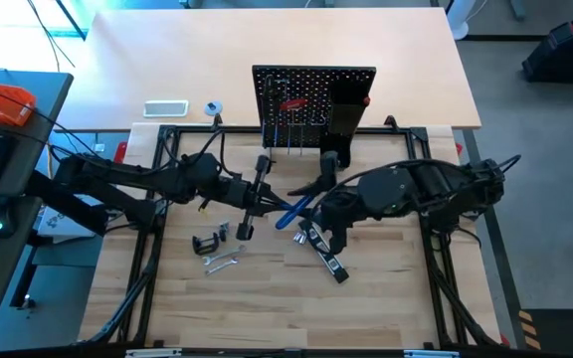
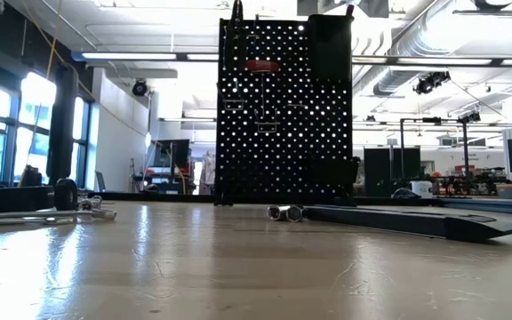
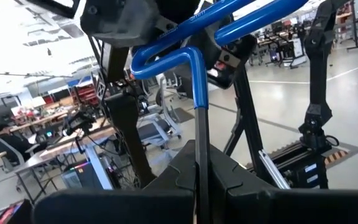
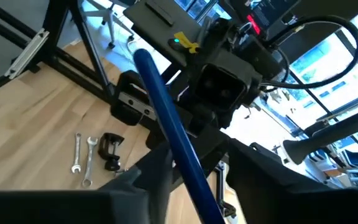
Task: Hang tools onto peg board
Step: Put the pick tool into the top black bin on the peg board
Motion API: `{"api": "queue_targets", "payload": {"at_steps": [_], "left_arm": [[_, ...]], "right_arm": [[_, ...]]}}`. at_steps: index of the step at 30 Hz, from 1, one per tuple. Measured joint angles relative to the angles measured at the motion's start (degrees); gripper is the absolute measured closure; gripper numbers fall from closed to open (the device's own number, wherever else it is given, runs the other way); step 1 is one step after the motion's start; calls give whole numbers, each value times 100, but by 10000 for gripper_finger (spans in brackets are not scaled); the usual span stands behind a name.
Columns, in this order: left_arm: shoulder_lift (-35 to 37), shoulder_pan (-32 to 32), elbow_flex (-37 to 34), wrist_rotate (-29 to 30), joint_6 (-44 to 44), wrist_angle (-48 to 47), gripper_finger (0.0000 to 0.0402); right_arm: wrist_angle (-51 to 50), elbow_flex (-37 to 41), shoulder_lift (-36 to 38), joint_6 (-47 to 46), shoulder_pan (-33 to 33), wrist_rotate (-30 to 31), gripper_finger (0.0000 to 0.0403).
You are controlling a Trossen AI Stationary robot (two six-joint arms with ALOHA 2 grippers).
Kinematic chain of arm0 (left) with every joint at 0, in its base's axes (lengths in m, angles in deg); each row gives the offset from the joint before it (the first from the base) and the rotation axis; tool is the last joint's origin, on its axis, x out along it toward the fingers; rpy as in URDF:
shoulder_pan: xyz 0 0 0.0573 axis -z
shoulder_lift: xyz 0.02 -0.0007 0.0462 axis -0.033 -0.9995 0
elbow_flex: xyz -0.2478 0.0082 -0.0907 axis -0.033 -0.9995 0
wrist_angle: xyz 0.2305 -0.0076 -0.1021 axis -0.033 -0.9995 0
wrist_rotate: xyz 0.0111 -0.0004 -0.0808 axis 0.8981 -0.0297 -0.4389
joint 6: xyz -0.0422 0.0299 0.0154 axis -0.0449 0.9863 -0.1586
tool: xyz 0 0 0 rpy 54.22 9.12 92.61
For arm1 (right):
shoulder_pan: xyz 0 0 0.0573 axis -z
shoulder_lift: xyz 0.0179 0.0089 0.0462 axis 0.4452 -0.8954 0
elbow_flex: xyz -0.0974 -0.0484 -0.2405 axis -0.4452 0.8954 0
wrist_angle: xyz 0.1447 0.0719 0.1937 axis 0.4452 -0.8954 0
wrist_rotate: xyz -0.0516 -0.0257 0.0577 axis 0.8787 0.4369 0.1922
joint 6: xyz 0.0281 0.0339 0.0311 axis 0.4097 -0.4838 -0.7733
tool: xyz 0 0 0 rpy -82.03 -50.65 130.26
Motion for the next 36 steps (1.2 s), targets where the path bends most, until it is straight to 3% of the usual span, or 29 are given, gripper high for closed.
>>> {"api": "queue_targets", "payload": {"at_steps": [5,16,28,32,36], "left_arm": [[0,0,0,-47,-2,8,402],[0,-27,0,-91,0,4,401],[4,-79,9,456,153,-222,400],[4,-68,9,996,360,-420,371],[4,-67,8,1278,542,-636,306]], "right_arm": [[-224,0,17,-25,-1,-11,316],[-368,0,30,-9,-3,17,386],[-741,-447,48,-541,247,-18,391],[-1076,-775,46,-946,505,-303,391],[-1444,-1135,50,-1287,721,-620,391]]}}
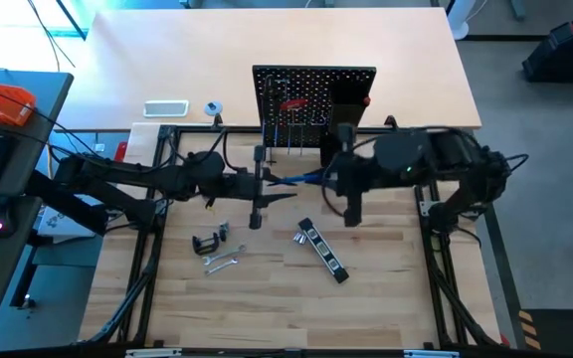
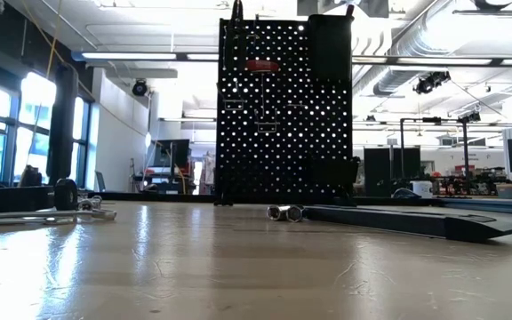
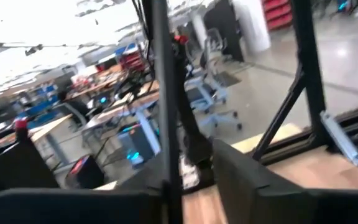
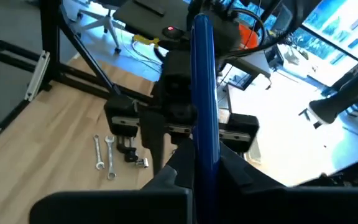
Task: Hang tools onto peg board
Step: Put the pick tool into the top black bin on the peg board
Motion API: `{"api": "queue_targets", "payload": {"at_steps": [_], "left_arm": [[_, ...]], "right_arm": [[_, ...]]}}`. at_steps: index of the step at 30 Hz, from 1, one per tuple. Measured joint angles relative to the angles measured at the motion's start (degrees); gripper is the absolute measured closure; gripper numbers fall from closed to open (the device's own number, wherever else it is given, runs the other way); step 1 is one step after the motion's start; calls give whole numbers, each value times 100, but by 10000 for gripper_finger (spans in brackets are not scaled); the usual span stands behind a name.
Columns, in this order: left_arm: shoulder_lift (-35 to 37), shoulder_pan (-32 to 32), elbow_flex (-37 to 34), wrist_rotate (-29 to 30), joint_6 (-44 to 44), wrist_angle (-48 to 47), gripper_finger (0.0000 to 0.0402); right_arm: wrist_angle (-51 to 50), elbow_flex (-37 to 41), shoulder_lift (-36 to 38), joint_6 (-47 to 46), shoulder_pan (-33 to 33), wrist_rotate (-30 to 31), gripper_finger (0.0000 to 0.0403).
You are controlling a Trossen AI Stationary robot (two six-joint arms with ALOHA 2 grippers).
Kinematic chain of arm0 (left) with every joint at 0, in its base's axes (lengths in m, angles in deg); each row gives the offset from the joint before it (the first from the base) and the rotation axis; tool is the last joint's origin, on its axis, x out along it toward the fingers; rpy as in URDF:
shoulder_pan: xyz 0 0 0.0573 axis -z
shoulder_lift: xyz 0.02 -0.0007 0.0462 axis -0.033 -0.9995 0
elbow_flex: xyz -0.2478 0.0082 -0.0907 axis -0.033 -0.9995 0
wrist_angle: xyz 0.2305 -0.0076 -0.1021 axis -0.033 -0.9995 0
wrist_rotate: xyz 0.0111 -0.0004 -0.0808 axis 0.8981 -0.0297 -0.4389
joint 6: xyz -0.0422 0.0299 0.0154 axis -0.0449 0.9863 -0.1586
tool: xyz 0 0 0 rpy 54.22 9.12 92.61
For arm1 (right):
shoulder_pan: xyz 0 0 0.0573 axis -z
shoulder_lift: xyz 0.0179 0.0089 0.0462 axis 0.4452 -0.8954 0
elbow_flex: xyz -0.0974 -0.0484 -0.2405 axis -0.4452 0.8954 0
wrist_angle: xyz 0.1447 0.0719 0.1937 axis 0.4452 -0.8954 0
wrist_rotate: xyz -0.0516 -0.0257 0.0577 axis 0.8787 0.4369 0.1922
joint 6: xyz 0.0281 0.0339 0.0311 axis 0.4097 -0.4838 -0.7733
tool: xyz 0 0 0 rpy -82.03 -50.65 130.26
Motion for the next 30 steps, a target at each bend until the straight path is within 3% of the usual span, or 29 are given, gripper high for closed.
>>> {"api": "queue_targets", "payload": {"at_steps": [7,12,17,30], "left_arm": [[34,7,-16,916,178,-121,175],[153,8,-17,1650,179,-181,121],[281,12,-17,2087,148,-452,110],[293,76,-17,2050,-879,-2118,110]], "right_arm": [[-324,-240,226,-191,267,-88,391],[-518,-269,503,-282,520,31,391],[-622,-268,767,-326,865,251,391],[-831,-266,1126,-534,2623,181,391]]}}
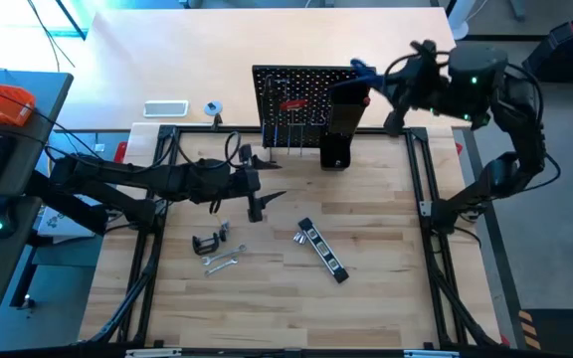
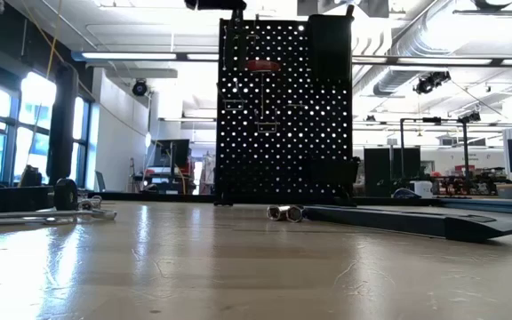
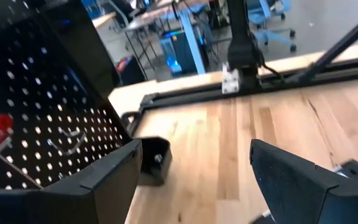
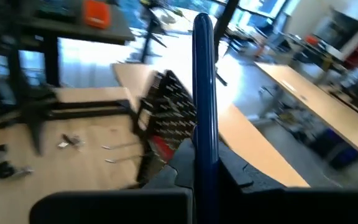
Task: Hang tools onto peg board
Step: Put the pick tool into the top black bin on the peg board
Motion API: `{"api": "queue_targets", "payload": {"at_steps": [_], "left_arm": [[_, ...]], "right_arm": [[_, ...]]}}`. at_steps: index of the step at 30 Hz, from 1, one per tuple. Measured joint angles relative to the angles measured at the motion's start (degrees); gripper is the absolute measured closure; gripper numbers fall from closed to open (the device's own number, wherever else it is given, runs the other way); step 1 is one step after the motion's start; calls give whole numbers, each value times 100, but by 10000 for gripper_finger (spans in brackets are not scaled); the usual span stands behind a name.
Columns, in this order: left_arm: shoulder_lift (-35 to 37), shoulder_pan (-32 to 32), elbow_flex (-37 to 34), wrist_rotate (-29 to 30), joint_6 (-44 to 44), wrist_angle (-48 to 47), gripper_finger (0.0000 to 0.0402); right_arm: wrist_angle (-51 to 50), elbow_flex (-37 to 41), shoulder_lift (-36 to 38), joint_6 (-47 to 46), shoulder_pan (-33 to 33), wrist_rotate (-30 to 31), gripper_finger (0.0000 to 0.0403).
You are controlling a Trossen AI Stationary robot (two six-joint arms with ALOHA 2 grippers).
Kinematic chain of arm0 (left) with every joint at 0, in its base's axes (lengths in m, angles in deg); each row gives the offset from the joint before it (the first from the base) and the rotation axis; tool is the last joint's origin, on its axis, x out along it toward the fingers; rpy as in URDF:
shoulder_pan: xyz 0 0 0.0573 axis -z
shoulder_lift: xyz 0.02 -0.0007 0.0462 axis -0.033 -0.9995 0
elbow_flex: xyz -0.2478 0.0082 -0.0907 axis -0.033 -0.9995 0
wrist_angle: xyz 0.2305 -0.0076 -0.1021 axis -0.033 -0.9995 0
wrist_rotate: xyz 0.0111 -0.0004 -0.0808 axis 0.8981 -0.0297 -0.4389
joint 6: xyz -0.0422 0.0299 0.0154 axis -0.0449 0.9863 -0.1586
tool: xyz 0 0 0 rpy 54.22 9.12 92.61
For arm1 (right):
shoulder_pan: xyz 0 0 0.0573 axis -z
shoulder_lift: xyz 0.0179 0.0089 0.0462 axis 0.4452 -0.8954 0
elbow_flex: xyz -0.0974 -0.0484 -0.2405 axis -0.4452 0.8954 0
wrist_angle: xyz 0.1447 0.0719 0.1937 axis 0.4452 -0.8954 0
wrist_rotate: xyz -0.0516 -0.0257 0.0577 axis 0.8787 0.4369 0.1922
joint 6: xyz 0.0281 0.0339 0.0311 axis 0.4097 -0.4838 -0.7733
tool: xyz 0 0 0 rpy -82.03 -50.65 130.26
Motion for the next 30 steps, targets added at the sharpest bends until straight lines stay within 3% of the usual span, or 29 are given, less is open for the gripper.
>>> {"api": "queue_targets", "payload": {"at_steps": [11,23,30], "left_arm": [[0,239,0,0,-244,-171,110],[0,284,0,-11,-472,-348,110],[0,314,-25,-51,-782,-1198,110]], "right_arm": [[-539,9,-44,-308,1319,-782,391],[-1123,20,-489,-352,1862,-1481,391],[-1370,22,-879,-280,1957,-1710,391]]}}
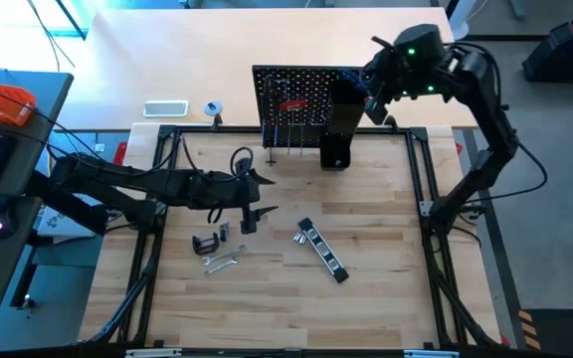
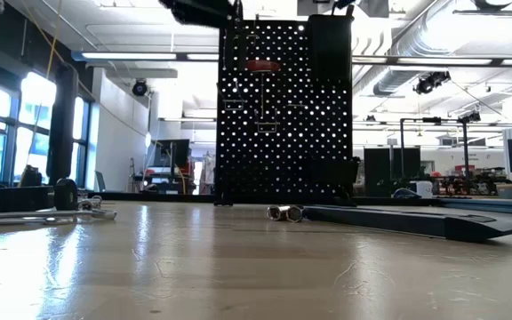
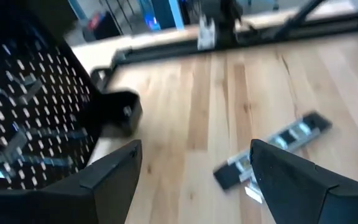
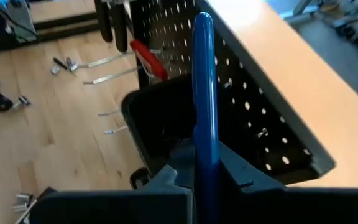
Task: Hang tools onto peg board
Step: Put the pick tool into the top black bin on the peg board, then put the socket into the bottom black bin on the peg board
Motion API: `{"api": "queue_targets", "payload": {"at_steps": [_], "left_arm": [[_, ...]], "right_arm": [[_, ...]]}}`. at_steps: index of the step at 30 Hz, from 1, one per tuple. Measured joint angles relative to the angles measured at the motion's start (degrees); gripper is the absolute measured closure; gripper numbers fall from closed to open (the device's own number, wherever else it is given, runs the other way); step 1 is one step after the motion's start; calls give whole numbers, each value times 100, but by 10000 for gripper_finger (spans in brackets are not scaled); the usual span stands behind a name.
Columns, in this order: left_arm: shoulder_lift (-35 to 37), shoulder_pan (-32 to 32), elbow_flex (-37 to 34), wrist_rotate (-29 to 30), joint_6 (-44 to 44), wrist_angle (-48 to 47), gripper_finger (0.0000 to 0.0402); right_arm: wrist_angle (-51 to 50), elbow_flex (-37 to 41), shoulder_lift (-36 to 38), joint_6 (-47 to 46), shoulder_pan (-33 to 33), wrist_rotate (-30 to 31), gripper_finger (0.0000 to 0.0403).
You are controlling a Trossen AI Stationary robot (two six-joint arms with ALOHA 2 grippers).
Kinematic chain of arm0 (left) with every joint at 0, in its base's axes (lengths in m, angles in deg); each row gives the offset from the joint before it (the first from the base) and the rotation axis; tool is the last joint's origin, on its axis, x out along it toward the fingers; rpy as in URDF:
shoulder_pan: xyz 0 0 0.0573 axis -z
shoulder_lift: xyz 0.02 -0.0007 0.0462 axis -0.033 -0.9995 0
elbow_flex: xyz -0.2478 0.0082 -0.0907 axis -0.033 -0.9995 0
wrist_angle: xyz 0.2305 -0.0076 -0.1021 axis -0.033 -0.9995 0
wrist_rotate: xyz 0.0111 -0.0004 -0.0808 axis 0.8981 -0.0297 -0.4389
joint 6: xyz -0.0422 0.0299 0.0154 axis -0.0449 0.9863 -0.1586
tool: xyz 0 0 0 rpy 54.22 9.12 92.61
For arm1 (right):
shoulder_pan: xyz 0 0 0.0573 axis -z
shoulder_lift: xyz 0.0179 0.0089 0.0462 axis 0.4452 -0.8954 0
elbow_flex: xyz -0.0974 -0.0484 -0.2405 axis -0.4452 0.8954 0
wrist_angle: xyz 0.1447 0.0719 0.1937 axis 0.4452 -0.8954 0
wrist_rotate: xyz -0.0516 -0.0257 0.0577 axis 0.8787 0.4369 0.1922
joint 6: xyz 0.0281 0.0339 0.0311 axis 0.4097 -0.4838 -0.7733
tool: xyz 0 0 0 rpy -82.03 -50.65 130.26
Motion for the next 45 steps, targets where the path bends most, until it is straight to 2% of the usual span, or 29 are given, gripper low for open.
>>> {"api": "queue_targets", "payload": {"at_steps": [7,12,22,27,35,40,45], "left_arm": [[-13,17,-19,-243,-494,-929,110],[-13,126,-19,-261,-569,-1040,110],[-13,220,-19,-268,-633,-1116,110],[-13,232,-19,-271,-688,-1288,110],[-13,232,-19,-268,-729,-1403,110],[-13,230,-19,-271,-700,-1417,110],[-51,230,-19,-776,-581,-1372,110]], "right_arm": [[-80,0,-151,4,40,-108,384],[-103,0,-151,7,39,-113,374],[-162,0,-149,-63,38,106,293],[-120,0,-116,-50,32,109,266],[395,-2,216,76,14,113,258],[595,-2,603,89,-215,127,258],[311,-7,910,-100,-816,-185,258]]}}
